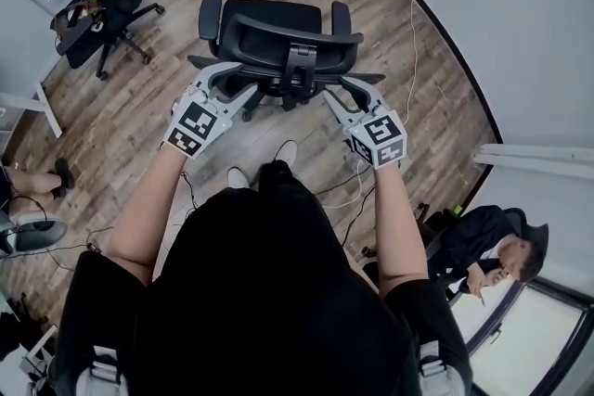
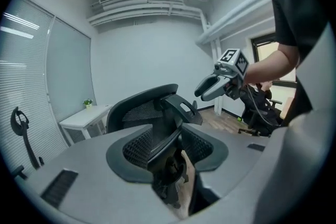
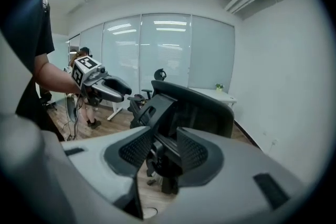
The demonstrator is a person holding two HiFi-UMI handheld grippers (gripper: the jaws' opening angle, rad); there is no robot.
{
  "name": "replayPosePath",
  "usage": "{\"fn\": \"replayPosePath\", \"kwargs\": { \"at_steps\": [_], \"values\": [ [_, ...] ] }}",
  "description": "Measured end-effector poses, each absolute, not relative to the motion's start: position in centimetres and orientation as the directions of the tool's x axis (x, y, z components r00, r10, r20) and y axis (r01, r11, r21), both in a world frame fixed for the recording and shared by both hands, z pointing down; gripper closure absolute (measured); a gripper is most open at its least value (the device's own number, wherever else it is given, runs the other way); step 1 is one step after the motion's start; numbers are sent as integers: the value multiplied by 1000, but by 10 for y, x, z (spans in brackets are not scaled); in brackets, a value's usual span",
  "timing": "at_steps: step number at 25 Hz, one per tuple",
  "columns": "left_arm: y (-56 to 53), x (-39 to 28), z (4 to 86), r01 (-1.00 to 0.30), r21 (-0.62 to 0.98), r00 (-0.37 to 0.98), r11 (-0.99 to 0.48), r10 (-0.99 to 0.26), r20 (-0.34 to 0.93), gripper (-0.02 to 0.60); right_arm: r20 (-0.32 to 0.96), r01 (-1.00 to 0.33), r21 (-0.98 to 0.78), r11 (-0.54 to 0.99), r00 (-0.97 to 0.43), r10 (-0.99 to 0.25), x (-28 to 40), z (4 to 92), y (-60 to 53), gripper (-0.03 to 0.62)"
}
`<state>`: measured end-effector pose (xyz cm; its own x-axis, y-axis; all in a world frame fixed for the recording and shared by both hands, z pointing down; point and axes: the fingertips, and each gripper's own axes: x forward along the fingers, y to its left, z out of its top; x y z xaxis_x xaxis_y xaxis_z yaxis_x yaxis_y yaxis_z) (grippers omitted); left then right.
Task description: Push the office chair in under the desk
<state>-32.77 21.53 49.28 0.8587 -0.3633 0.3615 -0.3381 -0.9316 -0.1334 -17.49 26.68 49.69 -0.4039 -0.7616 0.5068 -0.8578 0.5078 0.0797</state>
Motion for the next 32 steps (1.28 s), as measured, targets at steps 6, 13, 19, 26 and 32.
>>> {"fn": "replayPosePath", "kwargs": {
  "at_steps": [6, 13, 19, 26, 32],
  "values": [
    [204, -321, 516, -232, -230, 801, -945, -319, 506, 387, 650, -775, 120, 621, -411, -639, -155, 524, 251, 436],
    [197, -310, 537, -120, -236, 732, -964, -247, 635, 370, 765, -661, 122, 740, -413, -494, -141, 548, 244, 411],
    [187, -316, 565, -12, -311, 597, -950, -257, 760, 360, 852, -535, 147, 832, -359, -382, -139, 570, 244, 408],
    [182, -317, 585, 75, -338, 498, -938, -259, 828, 399, 928, -318, 254, 913, -185, -323, -137, 590, 241, 442],
    [181, -317, 593, 111, -382, 465, -918, -292, 836, 436, 944, -290, 258, 921, -128, -305, -137, 596, 242, 485]
  ]
}}
